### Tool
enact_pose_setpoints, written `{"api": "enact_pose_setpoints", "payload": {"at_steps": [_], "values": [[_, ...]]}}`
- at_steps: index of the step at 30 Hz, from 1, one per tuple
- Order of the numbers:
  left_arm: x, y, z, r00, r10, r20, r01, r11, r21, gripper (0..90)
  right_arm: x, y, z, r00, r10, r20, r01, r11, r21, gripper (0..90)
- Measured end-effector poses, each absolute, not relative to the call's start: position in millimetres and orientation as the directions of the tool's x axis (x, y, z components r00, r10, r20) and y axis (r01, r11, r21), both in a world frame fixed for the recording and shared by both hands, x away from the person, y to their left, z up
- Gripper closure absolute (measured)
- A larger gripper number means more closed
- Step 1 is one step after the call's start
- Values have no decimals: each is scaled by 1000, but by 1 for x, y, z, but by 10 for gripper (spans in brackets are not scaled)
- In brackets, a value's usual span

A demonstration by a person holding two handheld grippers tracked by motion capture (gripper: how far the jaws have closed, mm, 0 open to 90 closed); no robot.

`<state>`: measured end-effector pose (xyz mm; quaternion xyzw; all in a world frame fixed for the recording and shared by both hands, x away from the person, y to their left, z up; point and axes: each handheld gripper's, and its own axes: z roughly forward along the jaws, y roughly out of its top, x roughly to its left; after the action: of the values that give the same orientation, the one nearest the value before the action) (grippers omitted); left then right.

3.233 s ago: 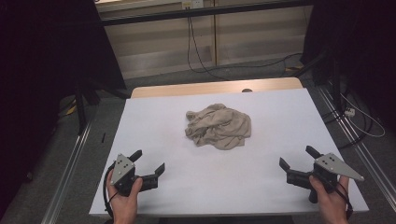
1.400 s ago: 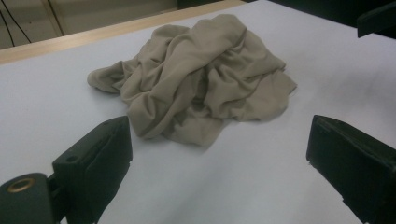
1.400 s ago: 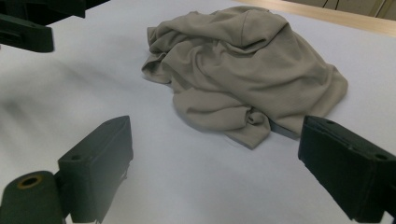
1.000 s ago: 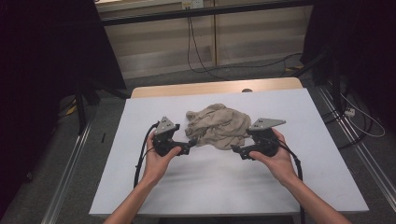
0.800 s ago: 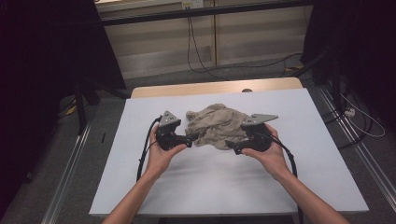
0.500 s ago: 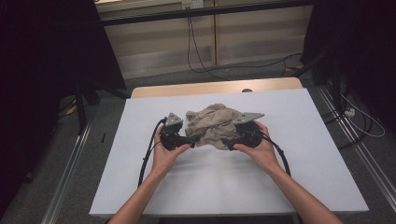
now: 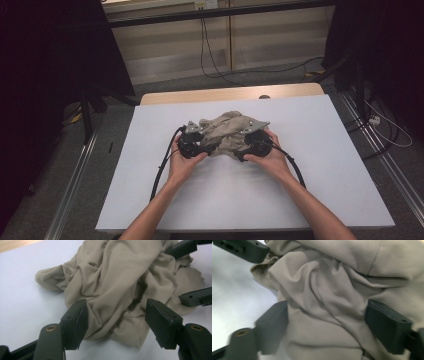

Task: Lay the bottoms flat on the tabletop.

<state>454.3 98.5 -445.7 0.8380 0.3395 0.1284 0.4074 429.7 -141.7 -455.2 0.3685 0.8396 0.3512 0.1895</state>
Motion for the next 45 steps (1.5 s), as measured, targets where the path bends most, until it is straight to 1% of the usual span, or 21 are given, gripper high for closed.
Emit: {"api": "enact_pose_setpoints", "payload": {"at_steps": [4,7,8,10,11,12,13,14,15,17,18,20,21,22,23,24,26,27,32,36,45], "values": [[456,93,-451,738,672,-58,478,-460,749,341,434,-138,-461,-656,749,-89,480,506,716,126],[457,93,-453,737,673,-61,486,-465,740,341,434,-136,-463,-651,749,-124,471,527,707,145],[458,92,-456,730,680,-64,495,-462,736,341,434,-137,-462,-641,756,-134,470,524,710,242],[459,91,-460,724,687,-58,498,-463,733,341,436,-140,-461,-633,762,-134,472,517,714,351],[459,91,-460,724,687,-58,498,-463,733,336,436,-140,-461,-633,762,-134,472,517,714,351],[461,91,-461,729,683,-44,491,-478,728,328,436,-142,-459,-623,768,-148,467,517,718,530],[461,89,-463,730,683,-32,481,-479,734,317,435,-143,-458,-621,764,-175,459,536,709,566],[461,88,-463,728,685,-30,482,-481,732,308,435,-144,-458,-625,761,-174,457,538,709,606],[461,88,-463,728,685,-30,482,-481,732,306,435,-144,-458,-625,761,-174,457,538,709,606],[460,87,-463,729,684,-20,480,-490,728,308,435,-145,-456,-622,765,-168,462,532,710,701],[460,87,-462,732,681,-15,479,-498,723,325,434,-145,-456,-621,767,-158,465,524,713,721],[460,87,-462,731,682,-16,481,-498,722,350,434,-146,-455,-622,769,-147,467,515,719,736],[459,88,-460,732,682,-17,482,-499,721,390,433,-147,-454,-623,770,-136,470,508,722,746],[459,90,-459,729,684,-17,487,-501,715,472,433,-148,-454,-626,770,-126,471,502,725,752],[459,94,-457,730,683,-22,490,-501,713,603,431,-150,-452,-629,770,-109,475,492,729,757],[459,96,-456,729,684,-34,499,-497,710,697,430,-150,-451,-631,770,-97,479,485,731,758],[460,98,-455,710,701,-65,523,-463,715,799,428,-153,-448,-637,768,-71,485,470,737,759],[460,102,-450,699,706,-119,551,-425,718,814,427,-154,-447,-638,767,-60,486,462,742,759],[451,110,-438,708,685,-170,558,-394,730,830,416,-163,-438,-649,760,-13,486,428,762,756],[441,112,-433,734,656,-175,550,-423,721,830,408,-166,-438,-663,748,-9,484,438,757,755],[401,109,-429,799,572,-185,517,-496,698,830,367,-177,-433,-706,707,46,470,419,777,756]]}}
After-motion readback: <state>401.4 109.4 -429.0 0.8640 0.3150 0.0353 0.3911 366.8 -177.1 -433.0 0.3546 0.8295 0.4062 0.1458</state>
